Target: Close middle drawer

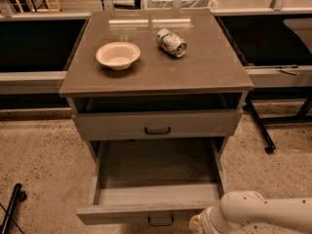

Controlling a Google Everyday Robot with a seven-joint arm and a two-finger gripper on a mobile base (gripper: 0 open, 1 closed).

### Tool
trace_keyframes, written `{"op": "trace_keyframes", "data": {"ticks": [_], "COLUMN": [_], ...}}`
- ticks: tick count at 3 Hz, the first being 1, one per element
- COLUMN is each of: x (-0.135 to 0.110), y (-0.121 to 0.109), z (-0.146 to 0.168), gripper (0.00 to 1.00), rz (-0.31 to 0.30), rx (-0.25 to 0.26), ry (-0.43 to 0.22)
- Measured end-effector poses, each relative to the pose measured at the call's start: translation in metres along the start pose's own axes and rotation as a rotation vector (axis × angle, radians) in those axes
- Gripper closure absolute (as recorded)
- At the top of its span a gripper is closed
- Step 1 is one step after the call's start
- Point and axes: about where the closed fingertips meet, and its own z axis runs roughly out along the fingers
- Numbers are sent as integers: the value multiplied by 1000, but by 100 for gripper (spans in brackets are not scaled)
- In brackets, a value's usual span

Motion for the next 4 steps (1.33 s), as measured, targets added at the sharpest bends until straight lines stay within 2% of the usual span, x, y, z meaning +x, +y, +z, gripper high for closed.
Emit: {"op": "trace_keyframes", "data": {"ticks": [1, 3, 4], "x": [5, 6, 12], "y": [-6, -13, -32], "z": [4, 10, 13], "gripper": [0, 0, 19], "rz": [-53, -34, 7], "rx": [35, 33, 52], "ry": [77, 61, 2]}}
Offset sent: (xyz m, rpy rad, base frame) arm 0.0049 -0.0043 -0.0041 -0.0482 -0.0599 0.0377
